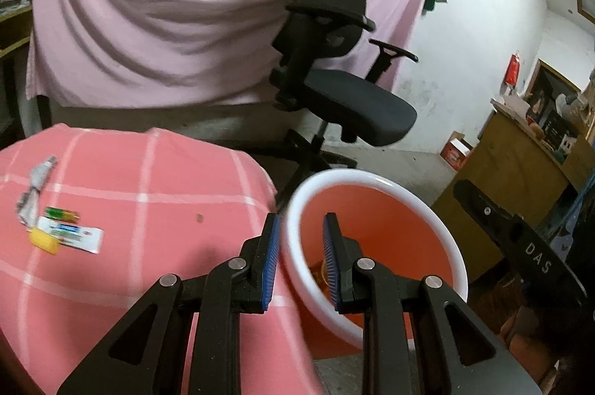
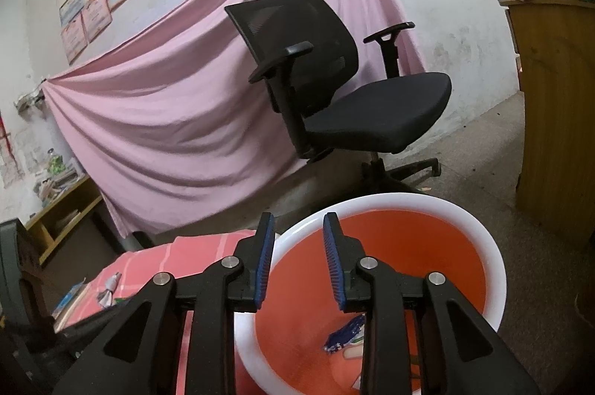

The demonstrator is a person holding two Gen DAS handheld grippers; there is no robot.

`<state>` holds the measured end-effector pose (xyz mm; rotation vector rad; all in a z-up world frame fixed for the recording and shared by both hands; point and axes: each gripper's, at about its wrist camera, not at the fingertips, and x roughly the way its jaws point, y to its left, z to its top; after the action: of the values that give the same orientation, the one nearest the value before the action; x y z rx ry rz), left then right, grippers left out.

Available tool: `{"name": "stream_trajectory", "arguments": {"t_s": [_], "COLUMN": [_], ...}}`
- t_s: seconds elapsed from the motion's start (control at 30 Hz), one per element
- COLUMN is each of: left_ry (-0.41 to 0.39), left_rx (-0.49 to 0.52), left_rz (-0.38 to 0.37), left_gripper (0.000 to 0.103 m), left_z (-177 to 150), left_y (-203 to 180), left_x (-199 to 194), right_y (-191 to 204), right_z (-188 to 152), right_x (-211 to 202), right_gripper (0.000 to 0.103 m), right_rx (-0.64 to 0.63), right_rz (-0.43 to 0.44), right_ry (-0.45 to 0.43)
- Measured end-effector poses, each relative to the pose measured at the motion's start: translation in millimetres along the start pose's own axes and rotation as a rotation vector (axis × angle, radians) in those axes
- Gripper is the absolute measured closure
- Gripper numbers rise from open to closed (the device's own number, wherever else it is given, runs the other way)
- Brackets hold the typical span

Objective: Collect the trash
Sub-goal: 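Move both open tools back over the table toward the remaining trash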

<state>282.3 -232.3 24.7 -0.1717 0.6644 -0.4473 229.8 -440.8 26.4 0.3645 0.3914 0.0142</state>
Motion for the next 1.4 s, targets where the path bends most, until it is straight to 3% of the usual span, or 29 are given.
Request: {"name": "stream_trajectory", "arguments": {"t_s": [0.13,0.3,0.47,0.53,0.6,0.67,0.8,0.87,0.93,1.0,1.13,1.4], "left_ry": [-0.039,-0.115,-0.187,-0.210,-0.246,-0.288,-0.352,-0.382,-0.424,-0.476,-0.511,-0.493], "left_rx": [-0.015,-0.038,-0.047,-0.053,-0.062,-0.074,-0.095,-0.107,-0.119,-0.127,-0.094,-0.066], "left_rz": [0.035,0.086,0.152,0.172,0.197,0.215,0.242,0.255,0.265,0.276,0.320,0.371], "left_gripper": [0.083,0.074,0.074,0.071,0.064,0.059,0.044,0.033,0.009,0.002,0.002,0.002], "left_z": [6.4,12.2,15.4,15.5,14.0,11.8,7.6,4.8,-0.3,-6.8,-15.6,-34.5], "left_y": [17.3,44.2,69.5,78.2,88.7,97.8,115.9,125.2,134.6,143.1,155.9,179.4], "left_x": [-21.9,-57.8,-92.5,-103.7,-117.9,-130.0,-149.1,-157.1,-166.3,-177.6,-187.0,-175.5], "right_y": [15.6,45.1,79.8,91.2,101.0,111.3,125.2,131.4,137.5,143.9,156.8,181.2], "right_z": [-0.5,-1.7,-4.3,-5.4,-6.0,-7.3,-10.4,-12.4,-14.9,-17.8,-24.7,-39.9], "right_x": [-2.3,-5.2,-6.8,-8.4,-10.0,-11.9,-13.7,-15.0,-16.9,-18.4,-20.0,-11.1], "right_gripper": [0.064,0.056,0.051,0.033,0.023,0.021,0.001,0.001,0.000,0.000,0.000,0.000], "right_rx": [-0.026,-0.058,-0.104,-0.116,-0.121,-0.134,-0.152,-0.166,-0.185,-0.210,-0.269,-0.371], "right_rz": [0.021,0.069,0.129,0.148,0.173,0.197,0.243,0.269,0.290,0.305,0.320,0.332], "right_ry": [-0.020,-0.069,-0.122,-0.147,-0.175,-0.202,-0.236,-0.258,-0.274,-0.290,-0.310,-0.283]}}
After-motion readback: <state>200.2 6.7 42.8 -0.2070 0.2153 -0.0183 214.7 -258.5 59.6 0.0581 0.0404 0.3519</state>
